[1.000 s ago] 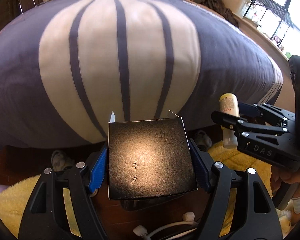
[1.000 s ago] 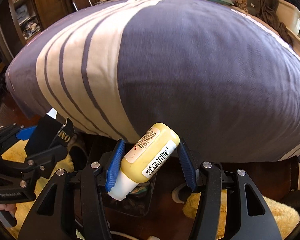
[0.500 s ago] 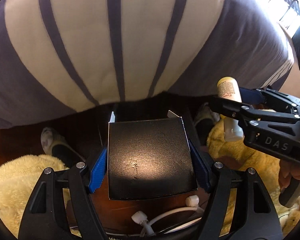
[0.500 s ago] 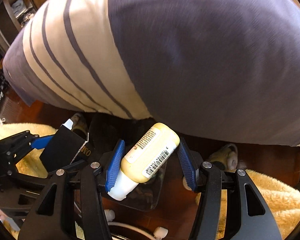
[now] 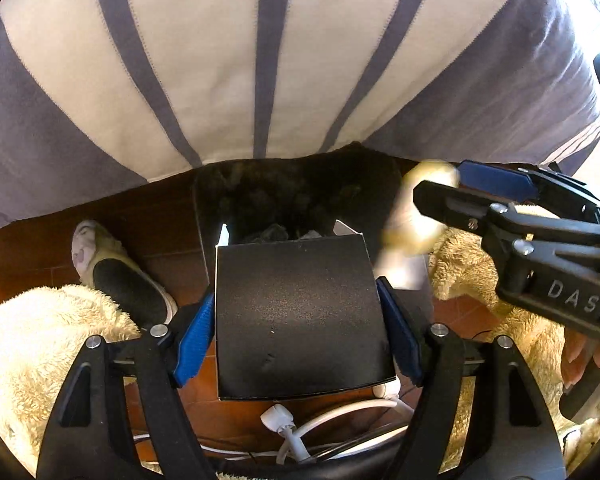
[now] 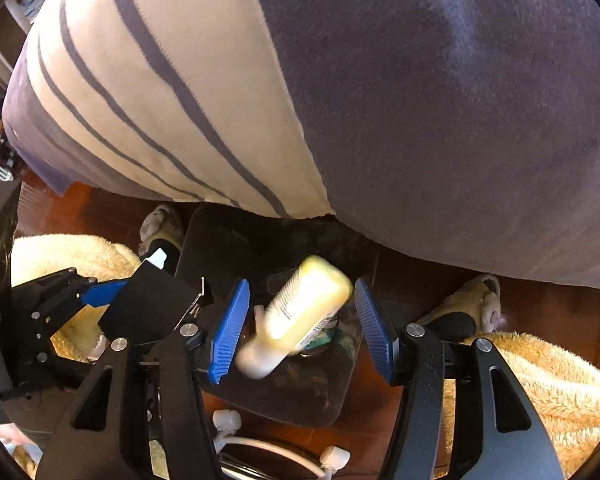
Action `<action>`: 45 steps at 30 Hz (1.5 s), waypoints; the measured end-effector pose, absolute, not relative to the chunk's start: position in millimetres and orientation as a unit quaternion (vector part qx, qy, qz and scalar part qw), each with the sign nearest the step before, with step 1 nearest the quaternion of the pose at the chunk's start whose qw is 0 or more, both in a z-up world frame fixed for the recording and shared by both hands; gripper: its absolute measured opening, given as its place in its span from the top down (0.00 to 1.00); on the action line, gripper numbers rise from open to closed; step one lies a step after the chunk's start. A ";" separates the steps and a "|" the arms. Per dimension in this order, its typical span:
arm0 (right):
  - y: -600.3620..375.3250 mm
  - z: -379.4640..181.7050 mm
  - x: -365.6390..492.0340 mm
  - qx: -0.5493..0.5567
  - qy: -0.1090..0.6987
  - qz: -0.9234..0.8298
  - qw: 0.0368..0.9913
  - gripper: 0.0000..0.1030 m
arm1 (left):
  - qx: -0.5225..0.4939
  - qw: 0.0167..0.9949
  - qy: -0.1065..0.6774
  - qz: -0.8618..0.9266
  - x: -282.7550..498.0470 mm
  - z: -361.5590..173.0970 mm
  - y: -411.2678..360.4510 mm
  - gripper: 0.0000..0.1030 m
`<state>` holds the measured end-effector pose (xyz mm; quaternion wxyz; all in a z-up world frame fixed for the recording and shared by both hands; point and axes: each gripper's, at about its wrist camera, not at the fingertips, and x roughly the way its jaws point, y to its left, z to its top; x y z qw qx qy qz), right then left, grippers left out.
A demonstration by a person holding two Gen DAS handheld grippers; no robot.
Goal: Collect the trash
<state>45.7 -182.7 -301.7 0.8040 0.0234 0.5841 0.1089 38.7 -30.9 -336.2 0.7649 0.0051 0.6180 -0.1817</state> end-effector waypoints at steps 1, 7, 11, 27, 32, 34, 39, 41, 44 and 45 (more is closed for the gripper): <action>-183.2 -301.4 46.0 0.023 0.584 0.106 0.805 0.44 | 0.003 0.765 0.619 -0.180 39.9 -336.8 -29.4 0.30; -191.9 -293.3 44.1 0.026 0.574 0.087 0.814 0.25 | -0.001 0.778 0.604 -0.173 39.1 -324.4 -22.9 0.10; -199.1 -279.1 38.8 0.029 0.558 0.073 0.826 0.15 | -0.003 0.791 0.589 -0.167 37.0 -313.4 -17.1 0.08; -228.6 -179.9 6.4 0.013 0.439 0.020 0.898 0.03 | -0.012 0.868 0.472 -0.152 19.1 -190.3 -9.2 0.08; -241.6 -125.3 -6.5 0.009 0.372 -0.012 0.928 0.03 | 0.000 0.904 0.403 -0.144 11.7 -130.9 -7.0 0.08; -246.7 -106.1 -11.6 0.013 0.348 -0.019 0.937 0.03 | 0.002 0.918 0.371 -0.139 7.2 -106.0 -5.2 0.08; -256.7 -52.1 -31.5 0.007 0.274 -0.039 0.961 0.03 | 0.005 0.945 0.301 -0.129 -5.8 -56.9 -4.6 0.08; -259.4 -32.5 -40.0 0.004 0.245 -0.046 0.968 0.03 | 0.004 0.953 0.274 -0.131 -11.0 -39.4 -5.9 0.08; -261.1 -4.6 -50.2 0.003 0.204 -0.054 0.978 0.03 | 0.003 0.963 0.239 -0.128 -19.5 -12.4 -7.4 0.08; -262.1 2.3 -53.4 0.003 0.194 -0.055 0.980 0.03 | 0.005 0.966 0.227 -0.126 -22.3 -5.4 -7.5 0.08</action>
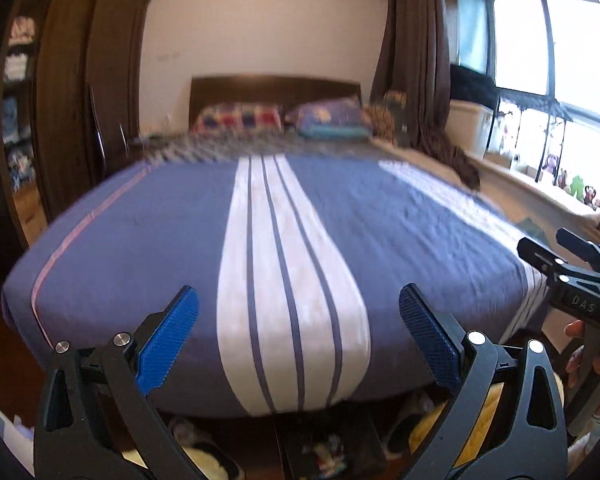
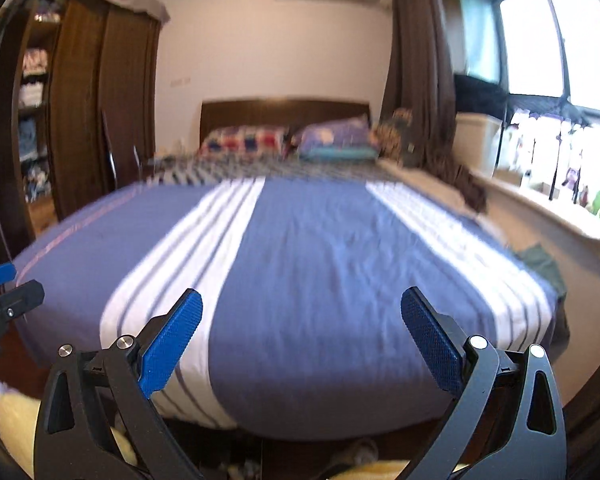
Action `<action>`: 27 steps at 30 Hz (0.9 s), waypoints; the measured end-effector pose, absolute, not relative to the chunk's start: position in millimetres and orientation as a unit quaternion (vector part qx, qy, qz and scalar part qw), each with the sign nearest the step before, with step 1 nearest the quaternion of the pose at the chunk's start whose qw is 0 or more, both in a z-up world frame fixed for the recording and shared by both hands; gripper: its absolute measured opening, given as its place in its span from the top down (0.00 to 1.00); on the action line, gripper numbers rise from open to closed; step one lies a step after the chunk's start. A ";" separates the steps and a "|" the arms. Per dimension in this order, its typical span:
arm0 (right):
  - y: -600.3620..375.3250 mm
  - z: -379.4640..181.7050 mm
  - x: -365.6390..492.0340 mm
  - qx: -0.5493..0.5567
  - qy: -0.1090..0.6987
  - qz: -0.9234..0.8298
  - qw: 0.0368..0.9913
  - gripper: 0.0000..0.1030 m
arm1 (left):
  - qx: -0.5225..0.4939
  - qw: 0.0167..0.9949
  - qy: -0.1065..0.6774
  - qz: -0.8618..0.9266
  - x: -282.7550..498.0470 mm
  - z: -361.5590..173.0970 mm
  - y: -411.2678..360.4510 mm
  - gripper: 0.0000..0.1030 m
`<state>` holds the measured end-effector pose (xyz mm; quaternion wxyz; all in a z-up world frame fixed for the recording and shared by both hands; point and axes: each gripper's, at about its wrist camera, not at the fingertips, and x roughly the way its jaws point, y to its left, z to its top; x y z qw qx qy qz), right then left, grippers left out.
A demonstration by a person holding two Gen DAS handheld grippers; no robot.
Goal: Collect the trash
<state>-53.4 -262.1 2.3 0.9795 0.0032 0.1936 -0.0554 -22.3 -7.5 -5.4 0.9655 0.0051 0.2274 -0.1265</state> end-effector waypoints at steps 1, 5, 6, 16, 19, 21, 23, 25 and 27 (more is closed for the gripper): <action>-263.2 10.4 -57.5 0.003 0.182 -0.057 0.982 0.03 | 0.006 0.968 0.215 -0.125 -25.7 2.9 -7.3 0.08; -263.7 36.1 -65.0 0.004 0.146 -0.062 0.987 0.03 | 0.011 0.976 0.181 -0.122 -33.2 28.1 -11.4 0.08; -264.2 40.6 -66.4 0.004 0.140 -0.062 0.988 0.03 | 0.011 0.977 0.176 -0.122 -34.3 32.2 -11.9 0.08; -264.6 64.2 -78.9 0.009 0.103 -0.084 0.991 0.03 | 0.005 0.984 0.136 -0.118 -44.7 53.8 -10.7 0.08; -261.6 64.4 -80.0 0.004 0.102 -0.084 0.991 0.03 | 0.009 0.984 0.134 -0.114 -45.7 52.5 -10.7 0.08; -258.2 63.9 -80.8 0.004 0.104 -0.082 0.991 0.03 | 0.009 0.984 0.137 -0.117 -46.2 51.4 -10.3 0.08; -257.4 62.9 -80.2 0.004 0.108 -0.078 0.991 0.03 | 0.011 0.983 0.138 -0.121 -46.9 50.6 -11.5 0.08; -256.2 62.5 -79.5 0.003 0.111 -0.077 0.991 0.03 | 0.011 0.983 0.137 -0.121 -48.4 51.5 -11.1 0.08; -255.4 62.3 -79.9 0.003 0.110 -0.075 0.991 0.03 | 0.011 0.983 0.137 -0.121 -48.9 52.5 -11.0 0.08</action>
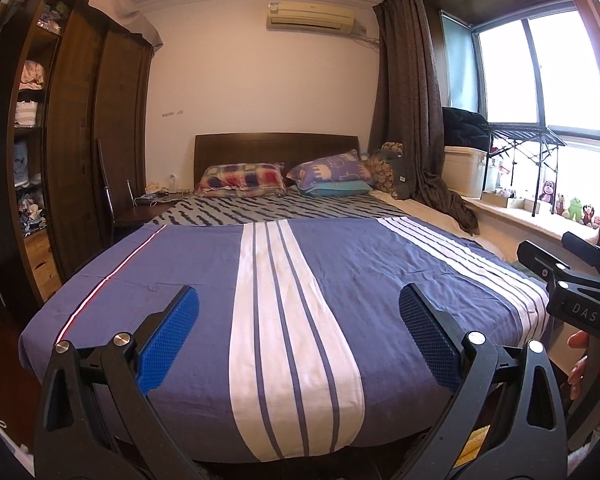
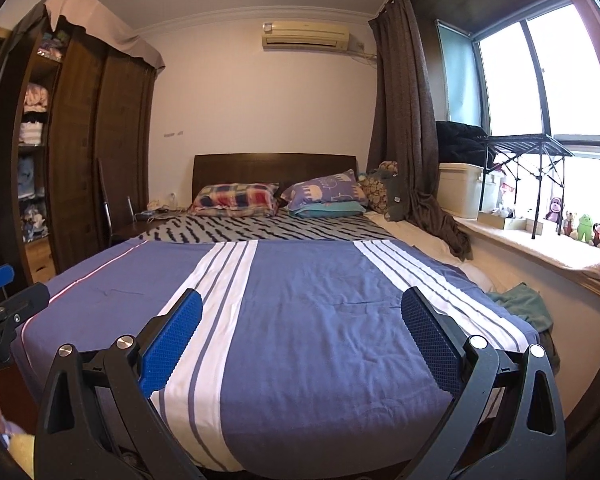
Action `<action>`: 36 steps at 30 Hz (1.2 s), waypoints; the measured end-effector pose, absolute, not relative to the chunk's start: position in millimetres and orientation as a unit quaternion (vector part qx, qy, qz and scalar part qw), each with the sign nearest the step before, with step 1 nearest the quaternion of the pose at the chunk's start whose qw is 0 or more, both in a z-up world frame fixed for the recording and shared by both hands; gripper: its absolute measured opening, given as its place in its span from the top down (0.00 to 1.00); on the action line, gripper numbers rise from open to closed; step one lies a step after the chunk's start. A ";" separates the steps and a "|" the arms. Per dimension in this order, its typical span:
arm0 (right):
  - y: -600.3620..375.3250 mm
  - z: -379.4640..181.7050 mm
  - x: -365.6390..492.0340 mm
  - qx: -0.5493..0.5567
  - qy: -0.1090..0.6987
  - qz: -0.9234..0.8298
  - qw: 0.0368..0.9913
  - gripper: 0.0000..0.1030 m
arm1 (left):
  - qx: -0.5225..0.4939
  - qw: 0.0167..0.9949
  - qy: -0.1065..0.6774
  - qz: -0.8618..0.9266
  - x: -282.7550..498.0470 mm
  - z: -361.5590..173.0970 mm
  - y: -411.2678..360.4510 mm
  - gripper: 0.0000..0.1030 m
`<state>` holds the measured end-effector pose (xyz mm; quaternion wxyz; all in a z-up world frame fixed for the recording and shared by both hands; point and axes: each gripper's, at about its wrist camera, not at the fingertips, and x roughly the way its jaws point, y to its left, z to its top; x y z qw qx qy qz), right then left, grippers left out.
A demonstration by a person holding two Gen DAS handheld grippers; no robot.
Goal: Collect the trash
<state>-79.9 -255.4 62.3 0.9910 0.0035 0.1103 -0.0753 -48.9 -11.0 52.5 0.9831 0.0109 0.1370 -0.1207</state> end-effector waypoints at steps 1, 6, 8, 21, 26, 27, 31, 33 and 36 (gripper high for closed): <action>-255.8 62.5 -80.3 0.005 0.110 -0.075 0.991 0.03 | 0.011 0.983 0.137 -0.120 -48.8 52.6 -10.8 0.08; -254.7 62.1 -80.6 0.006 0.111 -0.076 0.991 0.03 | 0.008 0.983 0.137 -0.119 -50.1 53.3 -8.3 0.08; -254.3 61.8 -79.4 0.006 0.112 -0.076 0.991 0.03 | 0.008 0.983 0.138 -0.117 -49.5 53.4 -8.6 0.08; -252.5 63.0 -73.6 0.005 0.117 -0.067 0.991 0.03 | 0.007 0.984 0.137 -0.115 -48.7 55.2 -8.6 0.08; -251.3 63.1 -73.6 0.004 0.116 -0.065 0.991 0.03 | 0.007 0.984 0.137 -0.115 -48.8 55.2 -8.7 0.08; -251.3 63.0 -73.7 0.004 0.116 -0.065 0.991 0.03 | 0.007 0.984 0.137 -0.115 -48.8 55.4 -8.7 0.08; -251.1 63.2 -73.5 0.005 0.116 -0.065 0.991 0.03 | 0.007 0.984 0.137 -0.114 -49.1 55.6 -8.4 0.08; -251.3 63.1 -73.5 0.005 0.117 -0.064 0.991 0.03 | 0.007 0.984 0.137 -0.114 -49.8 55.7 -8.2 0.08; -250.6 62.9 -73.8 0.005 0.117 -0.064 0.991 0.03 | 0.008 0.984 0.136 -0.113 -49.9 55.9 -8.1 0.08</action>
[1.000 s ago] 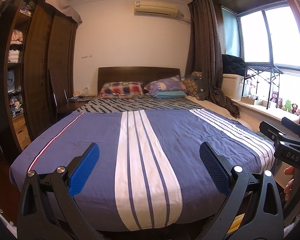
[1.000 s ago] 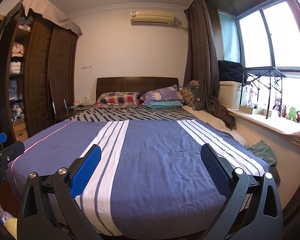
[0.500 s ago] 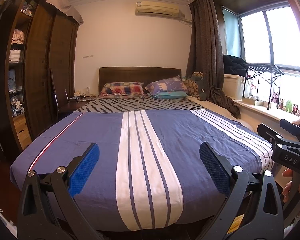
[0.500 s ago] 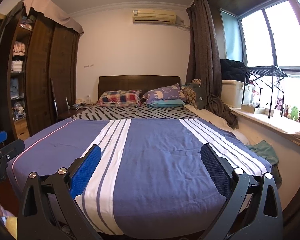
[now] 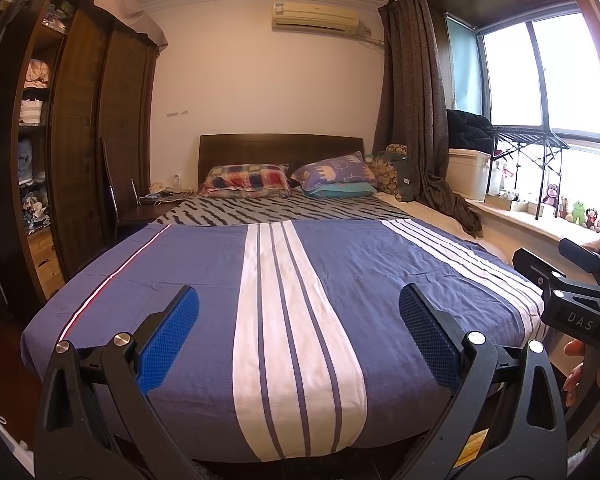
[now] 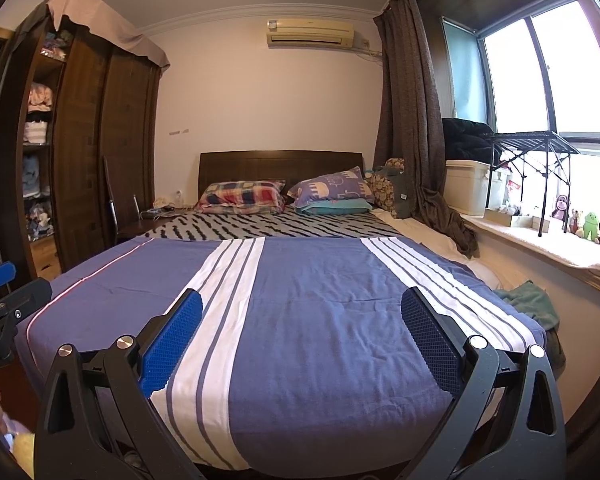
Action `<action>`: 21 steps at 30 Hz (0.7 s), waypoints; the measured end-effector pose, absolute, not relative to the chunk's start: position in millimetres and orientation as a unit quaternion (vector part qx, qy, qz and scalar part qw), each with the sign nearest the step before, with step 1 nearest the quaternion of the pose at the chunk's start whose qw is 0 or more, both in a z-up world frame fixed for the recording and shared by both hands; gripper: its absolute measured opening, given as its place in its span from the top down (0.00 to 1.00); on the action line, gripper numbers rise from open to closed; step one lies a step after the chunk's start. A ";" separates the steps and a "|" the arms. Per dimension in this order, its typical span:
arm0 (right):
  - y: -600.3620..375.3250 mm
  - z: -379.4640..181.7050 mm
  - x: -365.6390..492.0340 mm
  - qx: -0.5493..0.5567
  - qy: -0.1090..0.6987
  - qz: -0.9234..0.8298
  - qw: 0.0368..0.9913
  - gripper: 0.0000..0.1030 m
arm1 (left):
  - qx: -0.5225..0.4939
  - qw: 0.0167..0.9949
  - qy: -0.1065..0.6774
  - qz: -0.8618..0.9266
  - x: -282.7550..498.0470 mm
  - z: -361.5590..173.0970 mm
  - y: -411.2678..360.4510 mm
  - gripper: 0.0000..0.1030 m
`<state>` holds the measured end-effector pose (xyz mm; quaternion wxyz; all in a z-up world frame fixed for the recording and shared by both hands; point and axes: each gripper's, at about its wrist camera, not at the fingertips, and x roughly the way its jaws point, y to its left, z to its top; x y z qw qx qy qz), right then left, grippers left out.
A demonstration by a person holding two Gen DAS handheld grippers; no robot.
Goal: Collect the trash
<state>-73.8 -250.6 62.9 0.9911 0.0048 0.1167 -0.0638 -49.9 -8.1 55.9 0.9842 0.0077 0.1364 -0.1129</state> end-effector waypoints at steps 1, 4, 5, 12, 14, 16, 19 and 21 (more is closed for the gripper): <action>-250.2 63.0 -73.7 0.005 0.117 -0.063 0.991 0.03 | 0.008 0.984 0.136 -0.112 -50.8 55.6 -8.3 0.08; -249.3 62.9 -73.4 0.003 0.118 -0.063 0.991 0.03 | 0.008 0.984 0.136 -0.110 -51.0 55.4 -8.2 0.08; -249.1 62.9 -73.4 0.003 0.118 -0.062 0.991 0.03 | 0.008 0.984 0.137 -0.110 -51.0 55.6 -8.4 0.08; -249.0 62.9 -72.7 0.004 0.117 -0.061 0.991 0.03 | 0.009 0.985 0.136 -0.108 -49.9 56.4 -8.6 0.08; -248.2 61.8 -72.0 0.004 0.118 -0.059 0.991 0.03 | 0.009 0.985 0.136 -0.108 -49.7 56.4 -8.5 0.08; -247.0 60.9 -71.1 0.004 0.120 -0.058 0.991 0.03 | 0.009 0.985 0.137 -0.108 -49.7 56.2 -8.5 0.08; -245.4 60.0 -72.3 0.004 0.120 -0.057 0.991 0.03 | 0.009 0.985 0.138 -0.107 -49.7 56.1 -9.0 0.08; -244.7 59.9 -73.1 0.004 0.119 -0.057 0.991 0.03 | 0.011 0.984 0.138 -0.107 -49.0 55.8 -9.5 0.08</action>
